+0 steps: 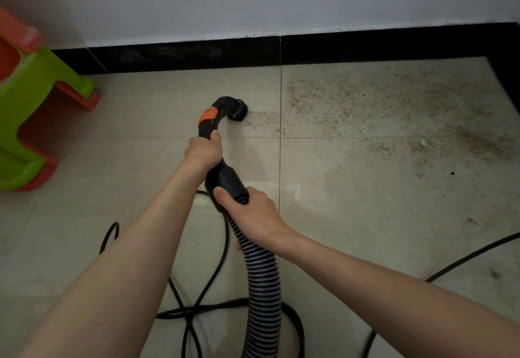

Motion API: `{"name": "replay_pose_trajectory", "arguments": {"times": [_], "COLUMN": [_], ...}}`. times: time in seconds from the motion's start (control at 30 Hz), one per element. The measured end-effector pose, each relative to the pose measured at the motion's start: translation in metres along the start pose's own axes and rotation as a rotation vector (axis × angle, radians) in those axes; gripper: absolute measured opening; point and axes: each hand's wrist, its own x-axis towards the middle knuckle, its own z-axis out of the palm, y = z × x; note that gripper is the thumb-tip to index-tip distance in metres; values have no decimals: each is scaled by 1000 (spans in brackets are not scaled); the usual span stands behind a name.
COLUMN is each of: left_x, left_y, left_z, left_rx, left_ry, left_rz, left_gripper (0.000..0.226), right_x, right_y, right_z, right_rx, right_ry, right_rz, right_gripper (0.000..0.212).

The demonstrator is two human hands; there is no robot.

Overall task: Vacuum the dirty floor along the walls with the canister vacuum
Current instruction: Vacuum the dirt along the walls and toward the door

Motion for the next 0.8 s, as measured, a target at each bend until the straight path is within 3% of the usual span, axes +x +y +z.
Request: {"name": "replay_pose_trajectory", "arguments": {"times": [0.8], "left_x": [-33], "left_y": [42], "left_z": [58], "left_rx": [154], "left_ry": [-19], "left_rz": [108], "left_gripper": [55], "right_x": [-15], "right_y": [23], "right_z": [-45], "right_rx": [115], "right_ry": [95], "right_rz": [25], "right_gripper": [38]}}
